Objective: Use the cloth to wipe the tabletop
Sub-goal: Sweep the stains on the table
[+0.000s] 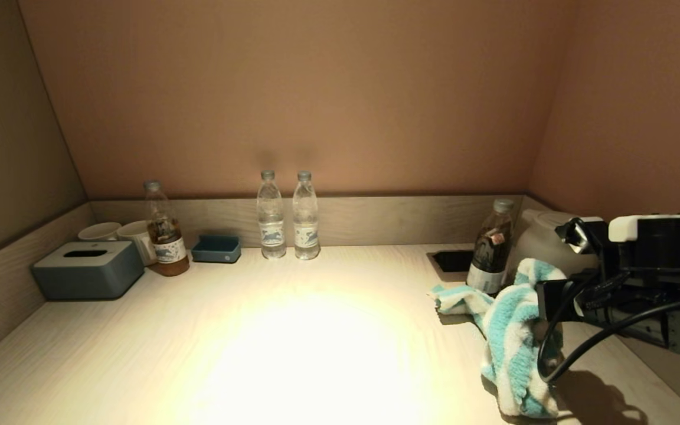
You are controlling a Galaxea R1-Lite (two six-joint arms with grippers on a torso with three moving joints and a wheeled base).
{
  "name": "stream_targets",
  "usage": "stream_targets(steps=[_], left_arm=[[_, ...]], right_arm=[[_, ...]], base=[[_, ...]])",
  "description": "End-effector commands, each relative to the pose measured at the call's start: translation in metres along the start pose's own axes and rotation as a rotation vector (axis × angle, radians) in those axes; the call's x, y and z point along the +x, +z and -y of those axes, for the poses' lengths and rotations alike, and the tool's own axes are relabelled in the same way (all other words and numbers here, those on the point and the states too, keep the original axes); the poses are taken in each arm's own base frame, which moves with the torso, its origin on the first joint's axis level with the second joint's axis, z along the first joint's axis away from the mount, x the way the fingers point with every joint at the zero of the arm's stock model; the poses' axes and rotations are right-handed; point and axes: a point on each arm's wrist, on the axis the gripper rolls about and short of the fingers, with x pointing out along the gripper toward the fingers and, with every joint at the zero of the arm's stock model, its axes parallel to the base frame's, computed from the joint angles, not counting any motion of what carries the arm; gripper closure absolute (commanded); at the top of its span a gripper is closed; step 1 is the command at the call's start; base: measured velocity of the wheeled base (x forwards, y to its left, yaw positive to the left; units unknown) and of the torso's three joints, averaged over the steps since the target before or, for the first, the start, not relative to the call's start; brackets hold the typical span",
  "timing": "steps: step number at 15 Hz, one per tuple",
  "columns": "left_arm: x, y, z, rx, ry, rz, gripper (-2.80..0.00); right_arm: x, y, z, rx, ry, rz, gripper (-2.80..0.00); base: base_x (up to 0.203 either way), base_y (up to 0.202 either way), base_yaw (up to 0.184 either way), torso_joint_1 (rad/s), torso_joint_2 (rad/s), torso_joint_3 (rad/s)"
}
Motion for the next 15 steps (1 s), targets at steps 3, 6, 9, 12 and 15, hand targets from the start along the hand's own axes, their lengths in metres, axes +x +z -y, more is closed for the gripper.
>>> stream_targets(steps=[3,6,9,12,15], left_arm=[[0.0,0.0,0.0,0.0,0.001,-0.003,0.0],[0.0,0.0,0.0,0.0,0.001,-0.001,0.0],[0.0,0.0,0.0,0.0,0.001,-0.003,0.0],[0.0,0.0,0.0,0.0,0.001,-0.001,0.0],[0.0,0.0,0.0,0.0,0.001,-0.001,0.0]], right_arm=[[0.026,-0.003,0.004,-0.009,-0.018,0.102,0.0],[0.029,-0.001,0.004,-0.007,-0.019,0.116,0.0],[0.031,0.0,0.004,-0.009,-0.018,0.124,0.0],[0.031,0.001,0.004,-0.008,-0.019,0.124,0.0],[0.039,-0.003,0.005,-0.008,-0.023,0.1,0.0]], base=[[0.0,0.0,0.0,0.0,0.0,0.0],[0.0,0.0,0.0,0.0,0.0,0.0],[0.0,0.0,0.0,0.0,0.0,0.0],[0.0,0.0,0.0,0.0,0.0,0.0],[0.0,0.0,0.0,0.0,0.0,0.0]])
